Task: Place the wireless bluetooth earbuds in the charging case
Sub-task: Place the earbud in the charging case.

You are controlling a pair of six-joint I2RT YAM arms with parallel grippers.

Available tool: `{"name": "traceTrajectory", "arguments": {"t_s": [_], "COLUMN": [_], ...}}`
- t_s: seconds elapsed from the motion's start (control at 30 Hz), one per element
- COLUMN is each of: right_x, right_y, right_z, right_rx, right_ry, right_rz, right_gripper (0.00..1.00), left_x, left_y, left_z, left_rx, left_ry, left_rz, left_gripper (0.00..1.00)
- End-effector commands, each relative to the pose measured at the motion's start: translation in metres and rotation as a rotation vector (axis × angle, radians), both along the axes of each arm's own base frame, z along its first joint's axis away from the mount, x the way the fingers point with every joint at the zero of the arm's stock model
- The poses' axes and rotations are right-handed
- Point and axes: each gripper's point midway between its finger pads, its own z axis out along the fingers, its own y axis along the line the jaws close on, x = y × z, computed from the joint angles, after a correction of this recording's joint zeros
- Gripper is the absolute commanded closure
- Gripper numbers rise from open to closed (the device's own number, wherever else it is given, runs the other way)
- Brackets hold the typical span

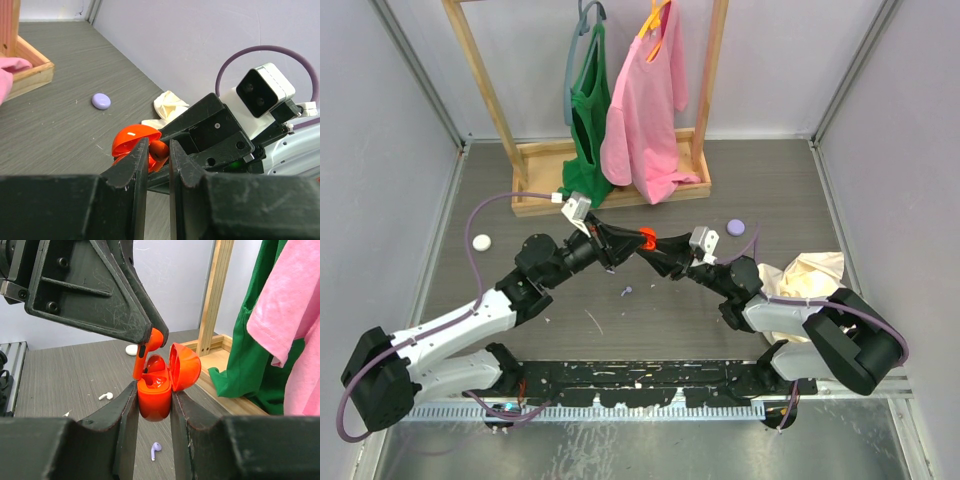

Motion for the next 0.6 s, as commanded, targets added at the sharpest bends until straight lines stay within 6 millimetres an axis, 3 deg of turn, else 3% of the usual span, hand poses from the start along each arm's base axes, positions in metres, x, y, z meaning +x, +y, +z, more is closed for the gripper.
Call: {"name": "traceTrajectory", "arguments": {"t_s": [0.0, 0.27, 0.57], "right_x": [-0.006, -0.007, -0.008], "right_y": [0.0, 0.0, -0.001], "right_z": [0.035, 0.037, 0.039], "right_rx": [0.08, 0.083, 0.088], "right_ry": [-0.094, -0.1, -0.105], "right_rz": [0.018, 0.022, 0.018], "right_gripper": [0.99, 0.99, 0.99], "left_x": [0.005, 0.007, 0.005], "left_y": [0.002, 0.001, -0.001], "left_z": [0.043, 0.044, 0.029], "left_rx": [-0.073, -0.066, -0.032], "left_ry": [-0.125, -0.141, -0.135], "left_rz": [0.043, 0.053, 0.051], "left_gripper": [0.89, 0.89, 0.88]}}
